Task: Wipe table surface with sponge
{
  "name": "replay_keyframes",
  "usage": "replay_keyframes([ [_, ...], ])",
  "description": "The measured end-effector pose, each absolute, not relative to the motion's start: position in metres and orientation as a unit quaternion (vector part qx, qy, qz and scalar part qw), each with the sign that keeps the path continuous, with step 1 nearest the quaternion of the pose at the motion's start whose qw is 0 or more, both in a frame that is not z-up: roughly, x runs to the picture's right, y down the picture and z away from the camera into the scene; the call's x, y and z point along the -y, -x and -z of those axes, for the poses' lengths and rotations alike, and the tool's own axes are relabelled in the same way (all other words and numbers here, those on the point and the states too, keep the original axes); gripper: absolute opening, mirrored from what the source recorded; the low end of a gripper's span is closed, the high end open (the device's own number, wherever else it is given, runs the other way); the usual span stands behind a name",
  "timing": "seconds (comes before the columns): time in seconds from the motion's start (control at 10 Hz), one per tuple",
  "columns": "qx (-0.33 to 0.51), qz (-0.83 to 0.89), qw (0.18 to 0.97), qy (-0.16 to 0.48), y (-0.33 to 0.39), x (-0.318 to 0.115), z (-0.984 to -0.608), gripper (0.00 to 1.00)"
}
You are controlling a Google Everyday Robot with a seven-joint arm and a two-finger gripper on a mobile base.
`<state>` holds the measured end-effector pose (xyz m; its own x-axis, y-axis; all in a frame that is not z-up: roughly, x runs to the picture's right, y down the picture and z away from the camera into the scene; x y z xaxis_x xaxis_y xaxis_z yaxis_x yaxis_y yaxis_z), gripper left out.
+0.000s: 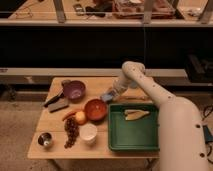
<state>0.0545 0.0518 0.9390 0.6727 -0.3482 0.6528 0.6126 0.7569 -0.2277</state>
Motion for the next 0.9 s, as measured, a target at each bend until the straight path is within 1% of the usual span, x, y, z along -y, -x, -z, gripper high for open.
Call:
replay_keyframes([
  [0.2,0.297,0.275,0.885,0.232,-0.067,-0.076,-0.931,0.00],
  [0.4,0.287,0.265,0.890,0.234,-0.089,-0.081,-0.929,0.00],
  [0.6,0.274,0.239,0.905,0.223,-0.123,-0.068,-0.929,0.00],
  [0.9,0.263,0.211,0.918,0.208,-0.138,-0.043,-0.939,0.00],
])
